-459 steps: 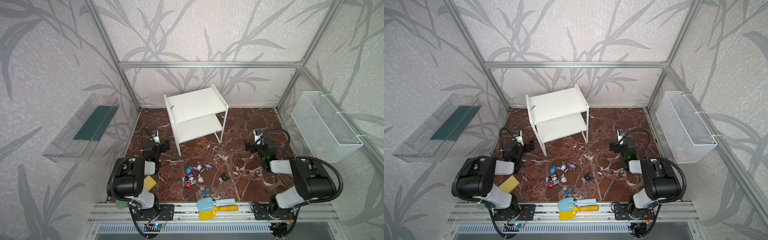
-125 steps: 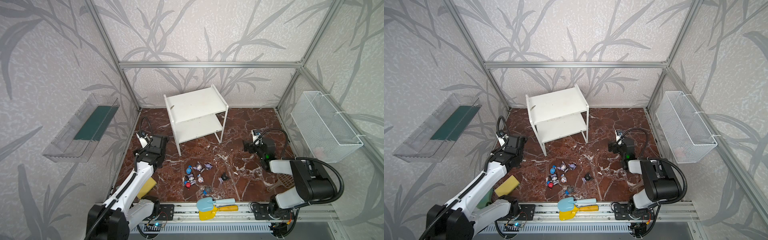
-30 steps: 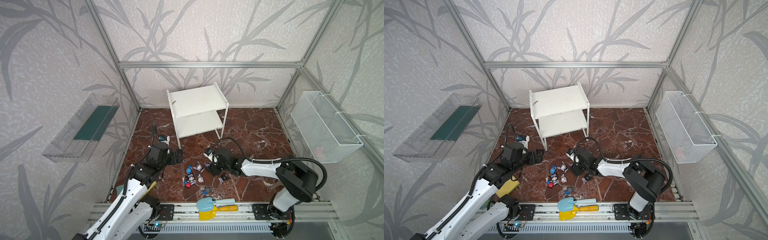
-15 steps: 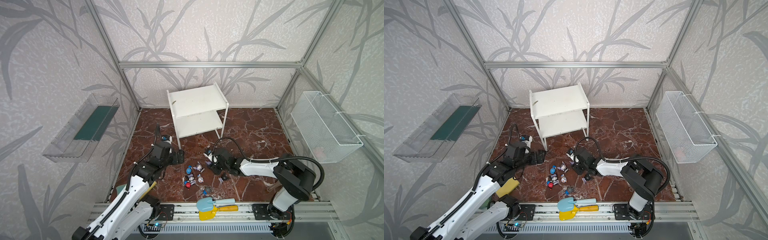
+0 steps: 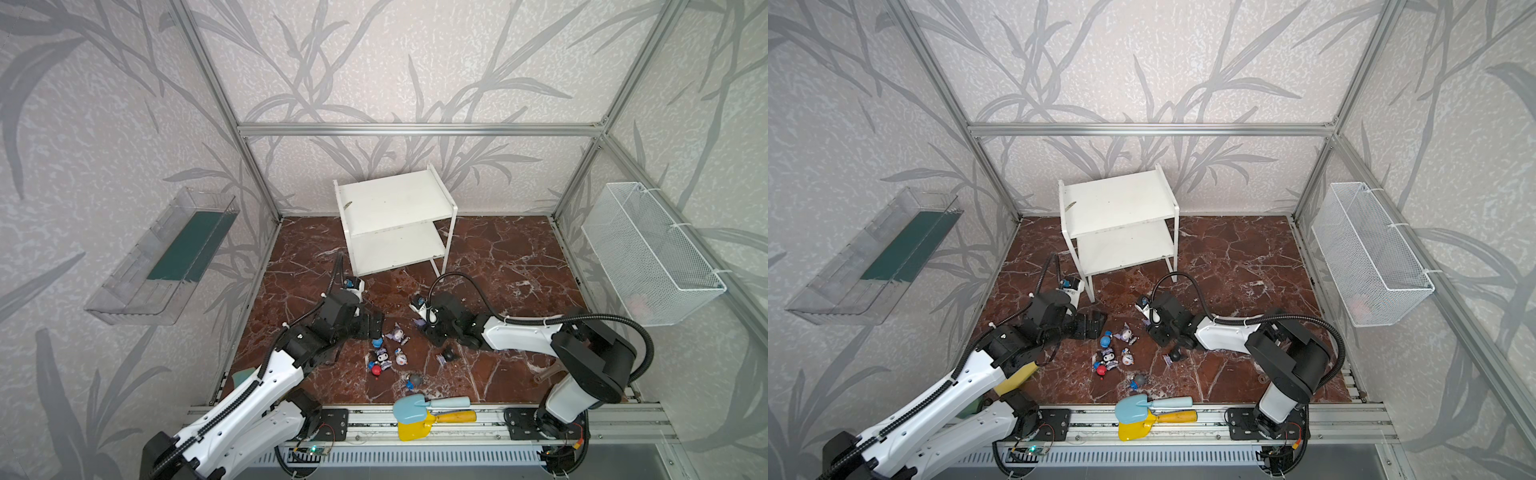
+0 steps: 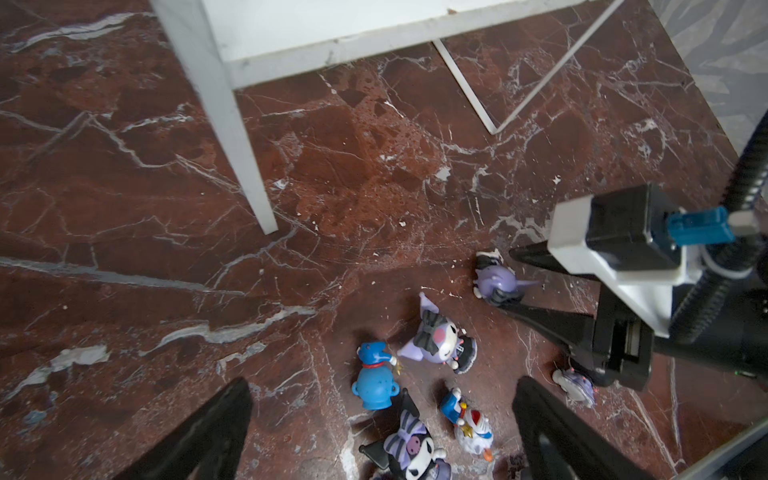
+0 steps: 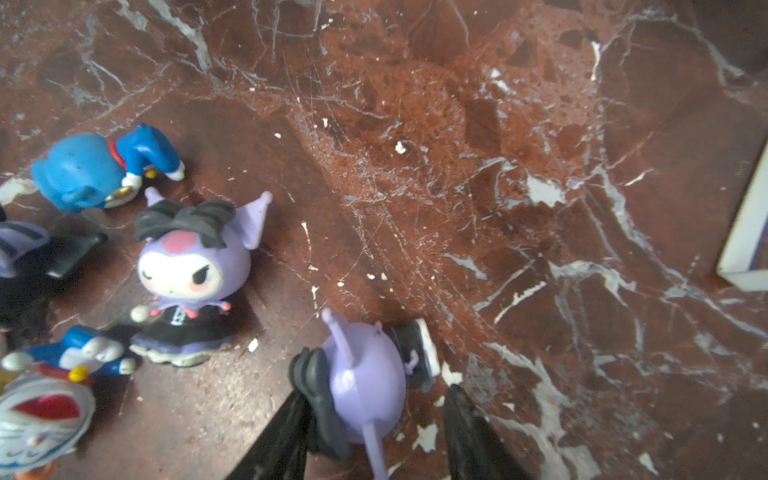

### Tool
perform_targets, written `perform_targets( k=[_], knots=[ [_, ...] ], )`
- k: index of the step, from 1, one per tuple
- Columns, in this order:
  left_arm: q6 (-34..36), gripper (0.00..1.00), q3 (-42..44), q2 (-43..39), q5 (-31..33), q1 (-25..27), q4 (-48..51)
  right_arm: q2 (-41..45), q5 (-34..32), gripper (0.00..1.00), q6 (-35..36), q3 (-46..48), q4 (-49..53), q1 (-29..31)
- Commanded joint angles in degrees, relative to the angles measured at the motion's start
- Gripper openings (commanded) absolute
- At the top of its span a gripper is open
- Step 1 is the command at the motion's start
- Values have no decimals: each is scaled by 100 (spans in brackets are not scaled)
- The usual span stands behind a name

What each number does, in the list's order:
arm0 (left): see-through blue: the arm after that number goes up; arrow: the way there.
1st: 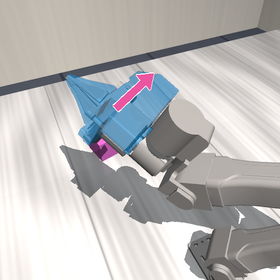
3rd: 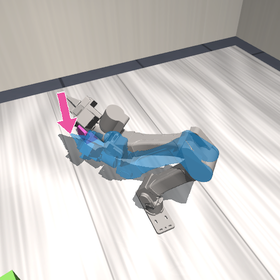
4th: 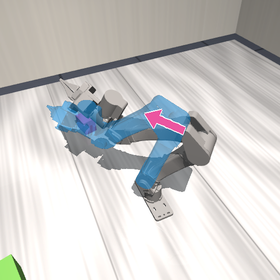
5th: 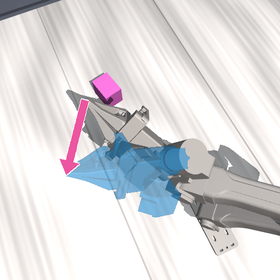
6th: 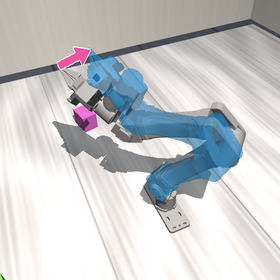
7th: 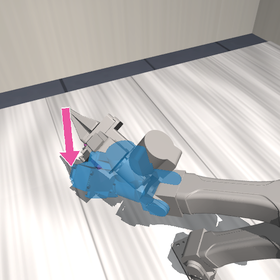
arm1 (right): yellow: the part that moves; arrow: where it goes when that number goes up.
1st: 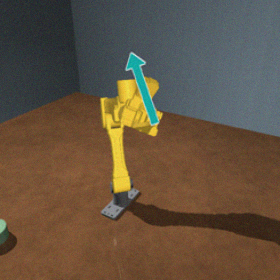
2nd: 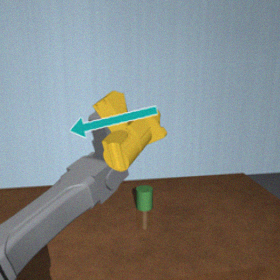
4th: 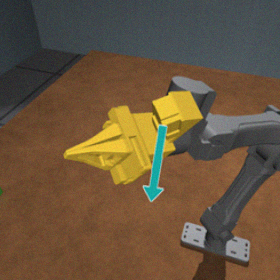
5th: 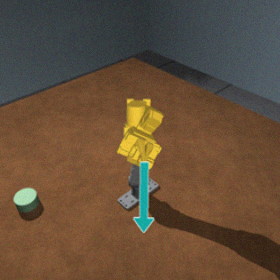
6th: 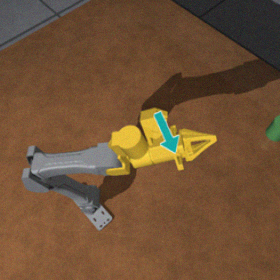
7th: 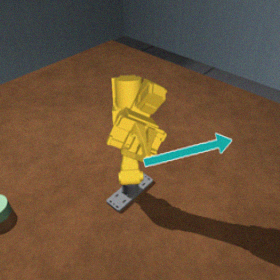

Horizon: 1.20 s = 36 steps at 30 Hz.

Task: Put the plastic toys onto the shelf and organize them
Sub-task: 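Lower the right gripper onto the purple figure while the left gripper descends beside the figures, then grasp the round purple figure with the left gripper while the right gripper draws back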

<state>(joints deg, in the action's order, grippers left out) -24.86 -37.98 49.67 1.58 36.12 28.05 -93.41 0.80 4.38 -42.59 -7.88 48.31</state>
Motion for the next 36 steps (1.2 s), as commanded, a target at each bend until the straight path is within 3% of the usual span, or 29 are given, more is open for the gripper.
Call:
perform_targets(
  k=[1, 6, 10, 17, 27, 36],
  knots=[
    [-130, 100, 93, 153, 256, 316, -152, 323, 159, 52, 46, 114, 65, -59],
    [-163, 100, 74, 532, 462, 881, -543, 772, 194, 74, -165, 370, 158, -92],
    [-205, 100, -97, 1073, 616, 1306, -798, 1388, 77, 82, -523, 773, 313, -203],
    [-429, 97, -409, 2132, 764, 1794, -1310, 2705, -655, 85, -1356, 1194, 1495, -274],
    [-536, 92, -1244, 3618, 869, 1986, -1337, 5024, -847, 88, -1682, 1898, 2266, -270],
    [-474, 88, -1742, 4484, 985, 1987, -1398, 5698, -735, 88, -1791, 2009, 2621, -269]
  ],
)
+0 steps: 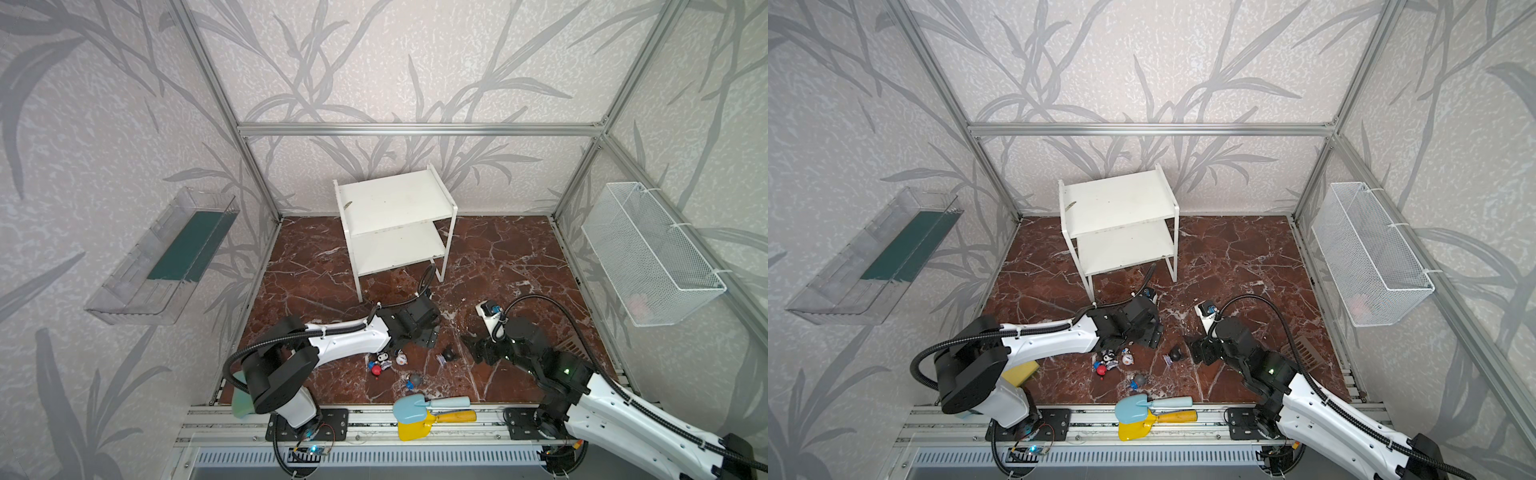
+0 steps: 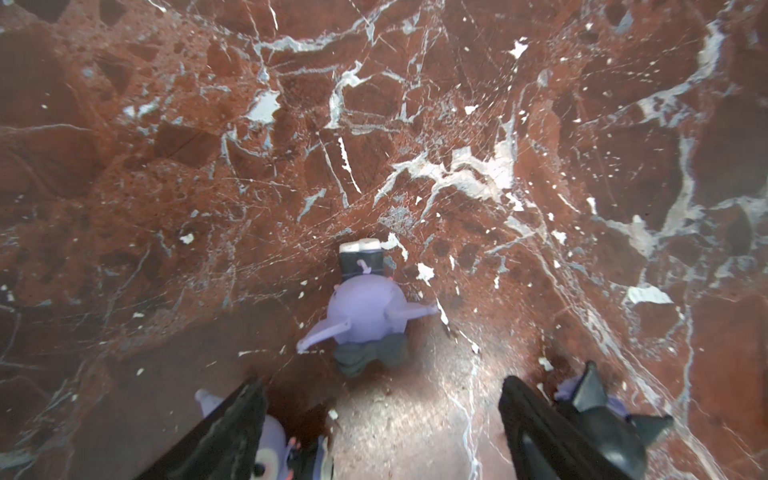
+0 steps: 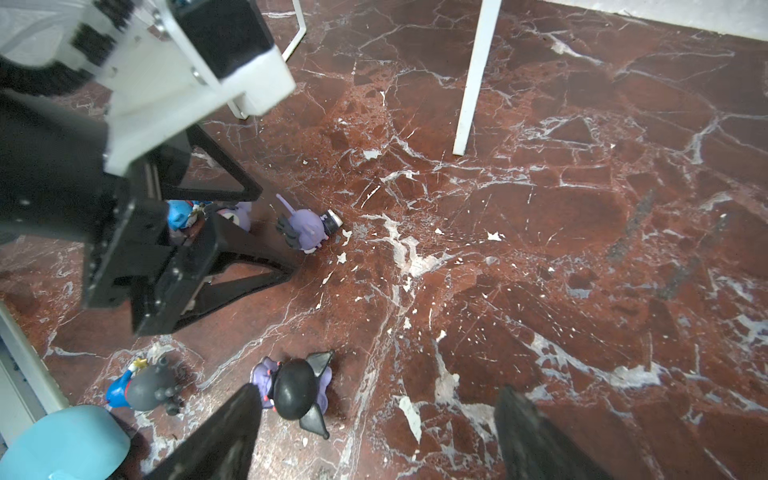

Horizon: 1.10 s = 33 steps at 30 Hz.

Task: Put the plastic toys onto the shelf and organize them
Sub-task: 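Grasp the round purple figure with the left gripper while the right gripper draws back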

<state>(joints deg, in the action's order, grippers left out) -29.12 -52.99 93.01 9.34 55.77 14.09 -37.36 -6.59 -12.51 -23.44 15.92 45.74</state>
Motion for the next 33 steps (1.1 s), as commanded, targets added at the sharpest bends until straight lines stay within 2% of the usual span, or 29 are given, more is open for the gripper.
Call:
perform_targets(
  k=[1, 9, 17, 27, 33],
  knots=[
    [-34, 88, -284, 214, 254, 22, 15, 105, 9, 88, -102, 103, 239, -8],
    [19, 85, -620, 661, 788, 13, 176, 91, 131, 88, 1, 94, 157, -11],
    [84, 78, -936, 965, 789, -5, 378, 11, 167, 88, 40, 75, 100, -12],
    [52, 73, -854, 1013, 773, -48, 400, -95, 193, 88, 72, 85, 25, -10],
    [120, 63, -833, 1009, 777, -99, 314, -92, 193, 88, 66, 93, 16, -12]
  ],
)
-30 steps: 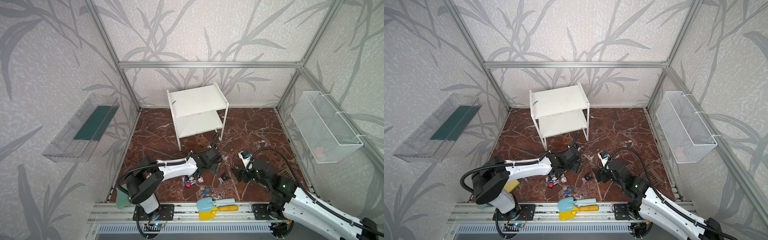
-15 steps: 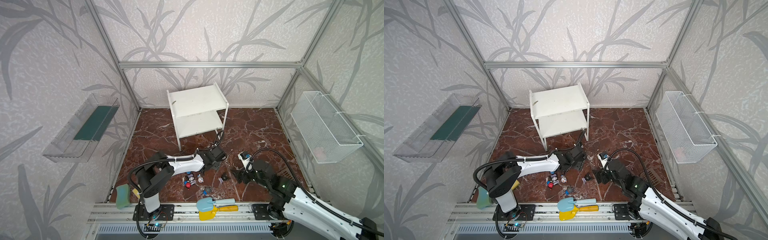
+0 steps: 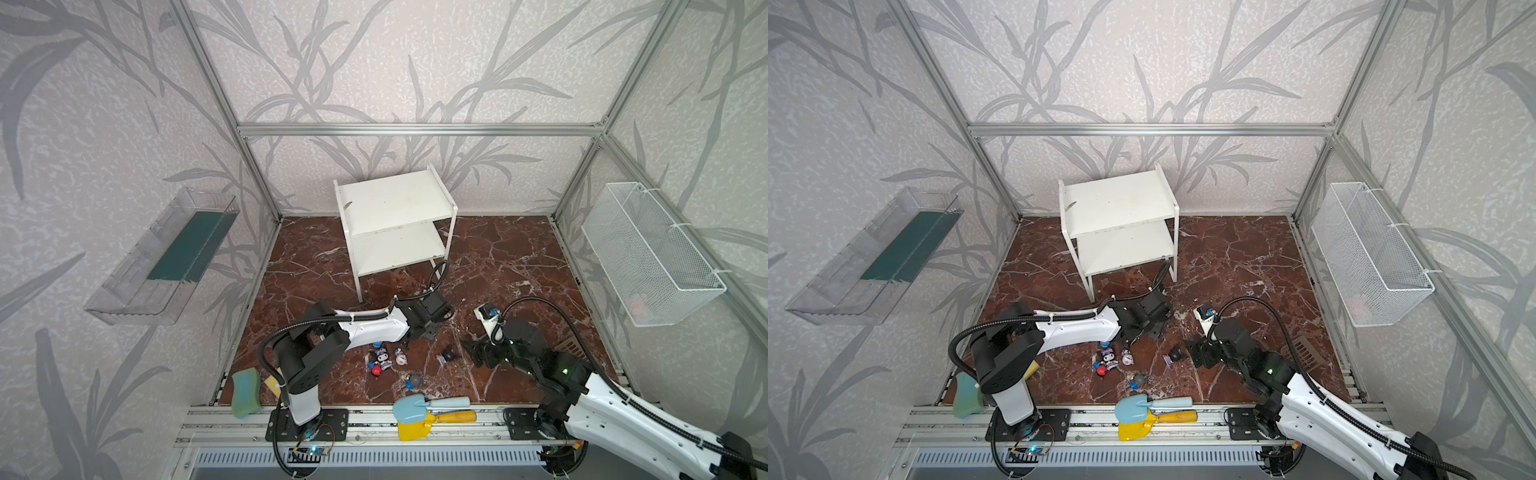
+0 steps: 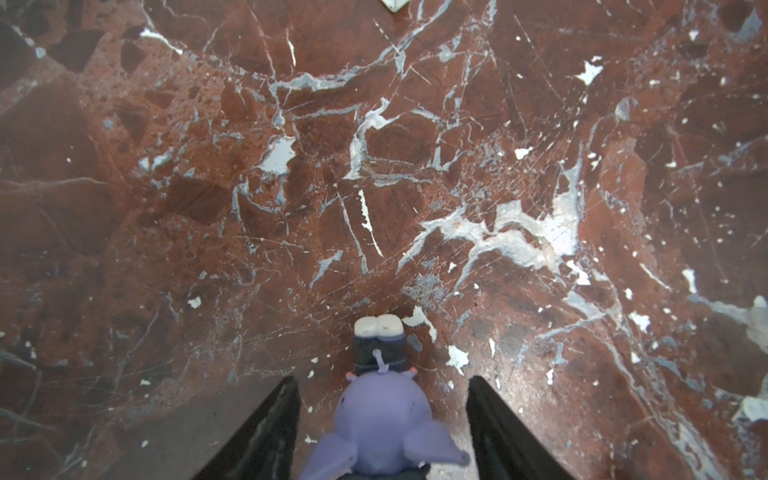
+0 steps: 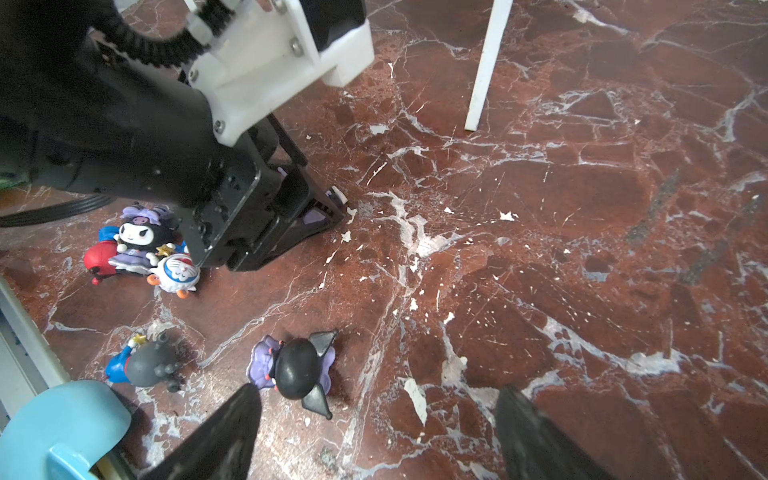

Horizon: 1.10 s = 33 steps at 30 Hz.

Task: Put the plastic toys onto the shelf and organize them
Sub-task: 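Grasp the round purple figure with the left gripper while the right gripper draws back, then lift the purple figure with the left gripper up over the top shelf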

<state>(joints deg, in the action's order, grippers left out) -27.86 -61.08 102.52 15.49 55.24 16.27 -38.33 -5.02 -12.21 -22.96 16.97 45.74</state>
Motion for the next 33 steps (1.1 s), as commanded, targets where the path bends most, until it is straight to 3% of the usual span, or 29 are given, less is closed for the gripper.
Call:
perform_targets(
  k=[1, 6, 16, 28, 33],
  knots=[
    [-1, 62, -27, 58, 163, -48, 103, 9, 36, 88, 35, 44, -89, -7],
    [67, 54, -22, -45, 242, -71, 182, -2, 45, 88, 30, 59, -100, -10],
    [297, 48, -27, -463, 210, -75, 434, -146, 45, 88, 75, 63, -242, -12],
    [851, 47, -250, -1838, 229, -84, 1220, -298, 232, 88, 310, 13, -531, -6],
    [1090, 46, -748, -2557, 294, -110, 1833, -334, 454, 88, 561, -90, -675, -4]
  ],
)
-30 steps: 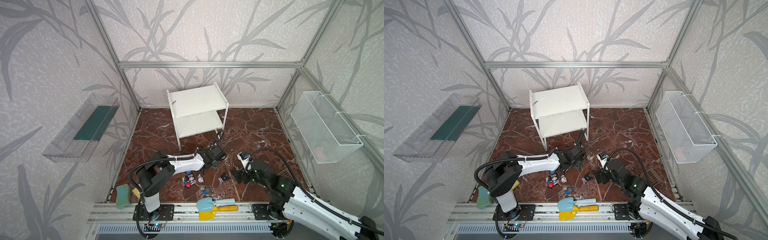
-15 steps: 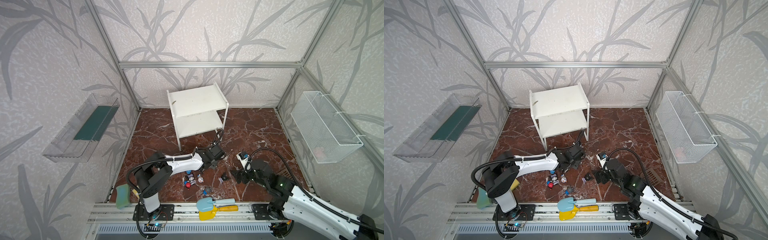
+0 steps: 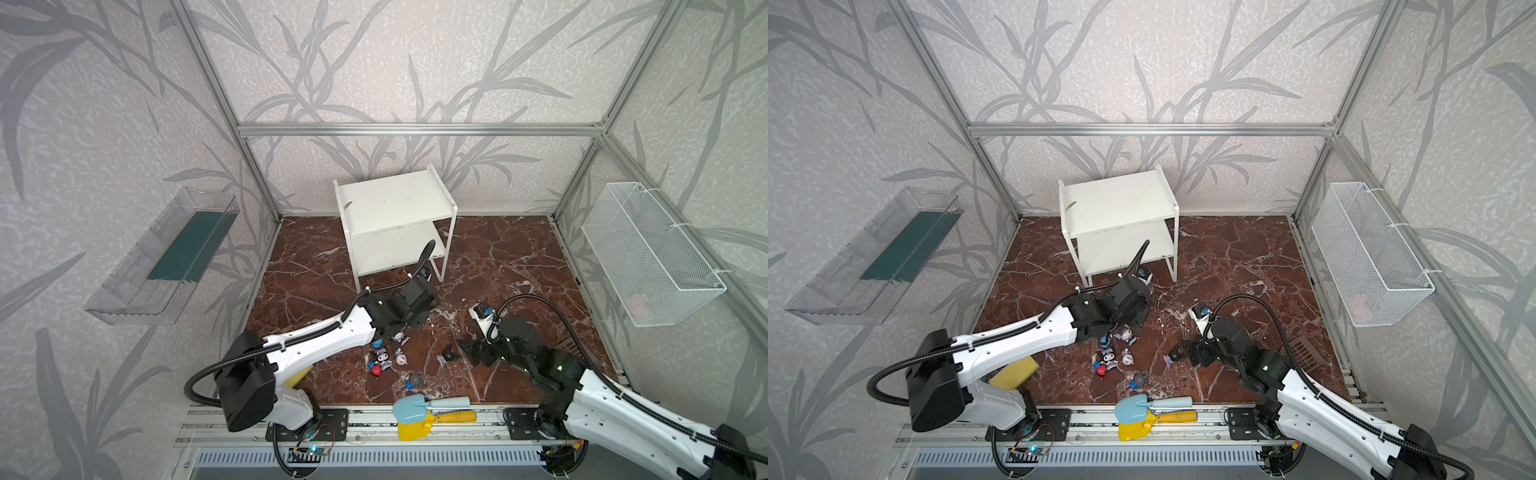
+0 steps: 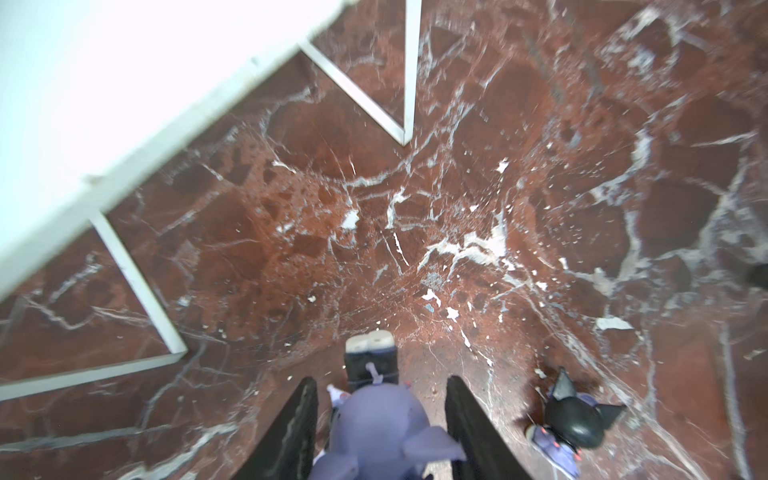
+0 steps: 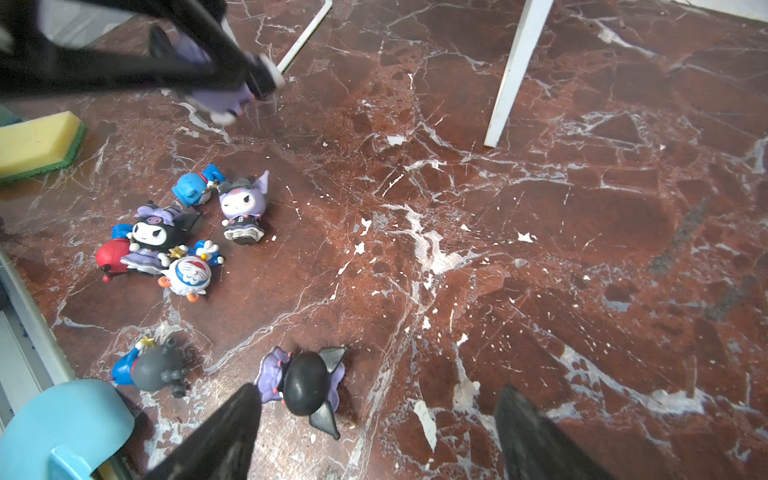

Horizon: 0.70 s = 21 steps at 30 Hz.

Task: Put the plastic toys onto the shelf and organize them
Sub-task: 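Lift the purple figure with the left gripper up over the top shelf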

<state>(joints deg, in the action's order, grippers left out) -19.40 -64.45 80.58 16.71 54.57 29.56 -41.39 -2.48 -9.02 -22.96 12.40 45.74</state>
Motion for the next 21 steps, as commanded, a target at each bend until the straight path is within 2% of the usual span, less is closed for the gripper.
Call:
perform_targets(
  k=[1, 6, 12, 15, 21],
  knots=[
    [294, 46, -561, -462, 182, -51, 652, -41, 270, 88, 331, -117, -253, -11],
    [508, 47, -1374, -830, 280, -128, 1296, -93, 633, 88, 572, -264, -353, -4],
    [870, 47, -2339, -951, 506, -329, 1626, -128, 1038, 92, 766, -405, -502, 120],
    [935, 47, -2847, -829, 583, -515, 1762, -213, 1020, 99, 830, -522, -456, 294],
    [856, 46, -3437, -574, 837, -1065, 1745, -326, 901, 99, 810, -670, -406, 571]
  ],
)
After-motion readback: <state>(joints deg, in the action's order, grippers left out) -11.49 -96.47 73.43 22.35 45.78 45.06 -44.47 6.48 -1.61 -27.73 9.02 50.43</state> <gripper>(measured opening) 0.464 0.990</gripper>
